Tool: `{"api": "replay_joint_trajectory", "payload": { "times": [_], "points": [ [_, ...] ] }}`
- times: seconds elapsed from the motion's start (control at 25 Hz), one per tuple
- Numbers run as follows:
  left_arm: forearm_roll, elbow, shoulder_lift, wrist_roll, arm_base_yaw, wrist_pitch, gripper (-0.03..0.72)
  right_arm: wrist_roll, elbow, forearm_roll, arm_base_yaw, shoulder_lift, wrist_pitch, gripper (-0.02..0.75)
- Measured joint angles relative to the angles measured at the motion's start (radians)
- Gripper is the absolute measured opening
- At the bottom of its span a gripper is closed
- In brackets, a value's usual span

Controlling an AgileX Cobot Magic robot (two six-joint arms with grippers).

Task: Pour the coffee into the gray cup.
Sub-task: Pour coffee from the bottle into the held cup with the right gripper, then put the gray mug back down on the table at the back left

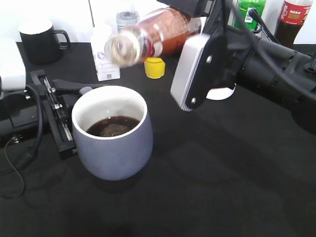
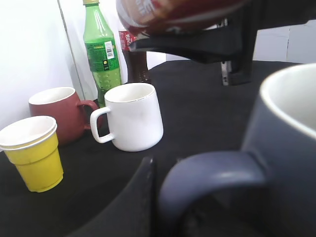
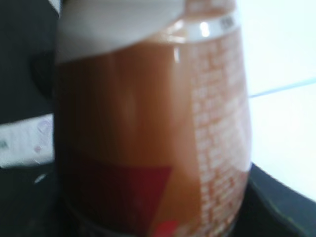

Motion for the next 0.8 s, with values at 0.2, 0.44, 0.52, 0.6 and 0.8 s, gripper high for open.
{"api": "replay_joint_trajectory", "payload": {
  "times": [0.2, 0.44, 0.52, 0.6, 0.8],
  "points": [
    [-0.025, 0.0, 0.0, 0.0, 0.0, 0.001, 0.061, 0.377, 0.0, 0.001, 0.0, 0.0, 0.0, 0.533],
    [-0.19, 0.0, 0.0, 0.0, 0.0, 0.008, 0.061, 0.926, 0.0, 0.011, 0.0, 0.0, 0.0, 0.533],
    [-0.319, 0.001, 0.0, 0.001, 0.002, 0.011, 0.061, 1.093, 0.0, 0.011, 0.0, 0.0, 0.002, 0.533],
    [-0.424, 0.001, 0.0, 0.035, 0.021, 0.025, 0.061, 1.157, 0.0, 0.013, 0.0, 0.0, 0.036, 0.533],
    [-0.617, 0.001, 0.002, 0.235, 0.121, 0.038, 0.061, 1.167, 0.0, 0.016, 0.0, 0.0, 0.084, 0.533]
  ]
}}
